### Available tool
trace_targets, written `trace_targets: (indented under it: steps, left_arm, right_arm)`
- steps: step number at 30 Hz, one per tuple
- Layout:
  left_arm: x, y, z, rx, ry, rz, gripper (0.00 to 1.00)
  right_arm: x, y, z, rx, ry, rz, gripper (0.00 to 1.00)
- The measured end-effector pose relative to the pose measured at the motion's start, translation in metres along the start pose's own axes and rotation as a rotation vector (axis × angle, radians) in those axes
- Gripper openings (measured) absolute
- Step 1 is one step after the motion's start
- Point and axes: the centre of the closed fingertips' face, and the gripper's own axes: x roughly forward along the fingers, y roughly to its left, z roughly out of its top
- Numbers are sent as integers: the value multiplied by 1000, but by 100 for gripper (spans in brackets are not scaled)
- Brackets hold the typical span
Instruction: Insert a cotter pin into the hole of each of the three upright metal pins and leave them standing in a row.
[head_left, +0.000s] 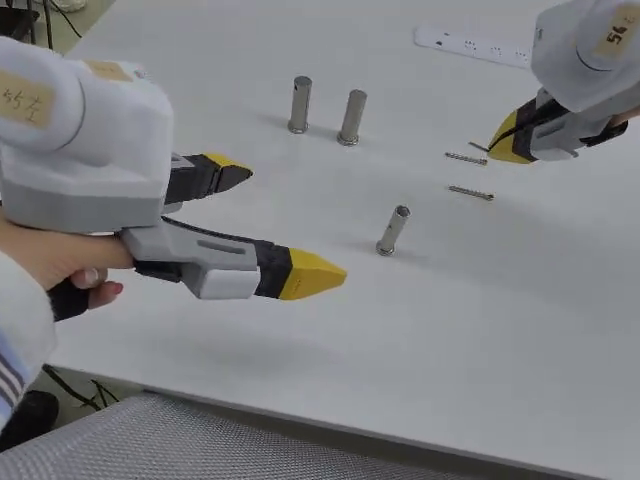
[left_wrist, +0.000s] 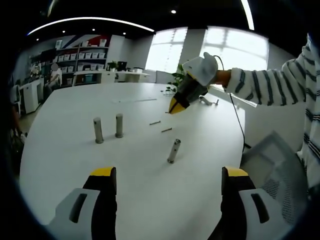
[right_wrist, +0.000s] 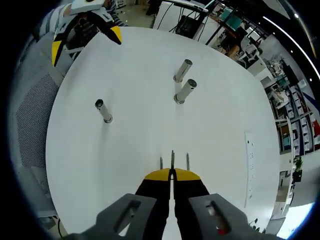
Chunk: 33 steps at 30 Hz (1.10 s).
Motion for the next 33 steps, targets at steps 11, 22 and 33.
trace_targets:
  steps: [11, 22, 33]
  left_arm:
    - [2, 0, 5, -21, -24, -22, 76]
    - [14, -6, 26, -56, -73, -65, 69]
    - [25, -17, 56, -111, -149, -129, 55]
  right_arm:
    - [-38, 14, 27, -73, -83, -138, 0]
    - [-61, 32, 48, -140, -132, -268, 0]
    - [-69, 62, 77, -201, -190, -291, 0]
